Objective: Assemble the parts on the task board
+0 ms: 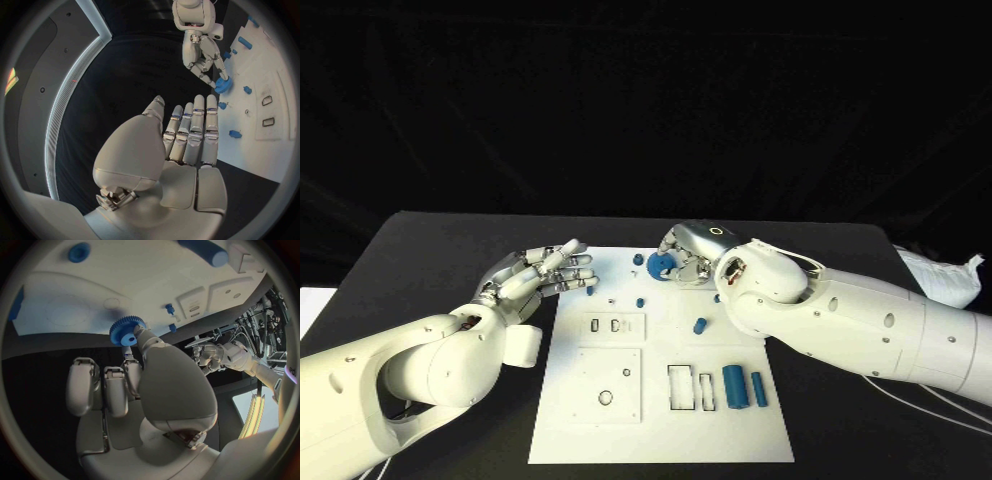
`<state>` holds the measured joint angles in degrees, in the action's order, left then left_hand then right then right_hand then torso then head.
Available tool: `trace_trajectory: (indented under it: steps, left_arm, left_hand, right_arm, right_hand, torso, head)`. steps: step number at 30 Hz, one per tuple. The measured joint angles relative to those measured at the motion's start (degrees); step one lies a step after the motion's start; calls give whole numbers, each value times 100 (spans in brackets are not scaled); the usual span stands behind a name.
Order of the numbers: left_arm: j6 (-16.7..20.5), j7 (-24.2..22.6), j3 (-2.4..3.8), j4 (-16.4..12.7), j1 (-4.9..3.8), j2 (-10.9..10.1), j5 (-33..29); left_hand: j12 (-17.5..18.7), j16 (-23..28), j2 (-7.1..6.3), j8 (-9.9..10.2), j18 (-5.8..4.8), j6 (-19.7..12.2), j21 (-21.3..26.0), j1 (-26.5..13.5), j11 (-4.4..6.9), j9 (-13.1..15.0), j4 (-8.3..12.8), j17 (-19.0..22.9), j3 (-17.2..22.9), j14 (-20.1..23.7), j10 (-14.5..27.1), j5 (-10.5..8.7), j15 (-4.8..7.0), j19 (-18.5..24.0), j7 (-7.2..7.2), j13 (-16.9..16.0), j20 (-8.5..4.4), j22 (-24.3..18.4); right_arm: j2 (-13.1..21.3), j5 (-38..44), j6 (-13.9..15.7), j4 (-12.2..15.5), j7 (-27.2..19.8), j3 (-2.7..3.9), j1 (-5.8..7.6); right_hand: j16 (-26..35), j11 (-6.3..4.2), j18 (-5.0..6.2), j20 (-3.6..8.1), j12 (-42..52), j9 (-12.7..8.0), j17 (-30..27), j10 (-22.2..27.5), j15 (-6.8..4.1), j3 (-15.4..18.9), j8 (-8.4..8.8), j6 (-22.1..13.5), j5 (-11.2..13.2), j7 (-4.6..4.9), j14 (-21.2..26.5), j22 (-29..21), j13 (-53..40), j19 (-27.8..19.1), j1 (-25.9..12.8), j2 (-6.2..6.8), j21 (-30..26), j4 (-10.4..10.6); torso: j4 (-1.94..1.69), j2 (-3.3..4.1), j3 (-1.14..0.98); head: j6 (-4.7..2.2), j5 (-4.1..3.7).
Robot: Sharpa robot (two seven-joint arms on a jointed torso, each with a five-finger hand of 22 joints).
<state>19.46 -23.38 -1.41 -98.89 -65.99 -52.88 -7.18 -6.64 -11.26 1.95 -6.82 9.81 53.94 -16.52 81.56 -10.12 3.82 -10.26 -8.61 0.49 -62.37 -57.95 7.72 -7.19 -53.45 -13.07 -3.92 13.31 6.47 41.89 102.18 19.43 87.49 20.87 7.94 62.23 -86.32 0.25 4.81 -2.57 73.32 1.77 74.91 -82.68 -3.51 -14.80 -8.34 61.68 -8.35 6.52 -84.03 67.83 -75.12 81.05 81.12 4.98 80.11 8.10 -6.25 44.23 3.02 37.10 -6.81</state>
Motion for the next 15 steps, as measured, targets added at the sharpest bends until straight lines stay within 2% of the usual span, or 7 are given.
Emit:
trace_trajectory:
  steps: [5,15]
  left_arm:
    - [-3,1,0,-2,0,14,0]
    - [-8,3,0,18,0,44,0]
  left_hand:
    - [0,0,0,0,0,0,0,0,0,0,0,0,0,0,0,0,0,0,0,0,0,0]
    - [0,0,0,0,0,0,0,0,0,0,0,-4,0,0,0,0,0,0,0,0,0,0]
  right_arm:
    - [-251,62,51,-73,35,-23,1]
    - [-640,104,53,-329,51,-126,-2]
  right_hand:
    - [0,1,0,0,1,-1,0,1,0,-50,39,0,-5,0,0,0,0,0,-23,-23,0,-16]
    - [0,2,1,0,-38,-5,0,1,1,-88,97,0,-31,0,0,-1,1,0,-30,-30,0,-28]
  torso:
    - [-10,0,0]
    - [-10,4,-3]
  head:
    - [2,9]
    - [27,37]
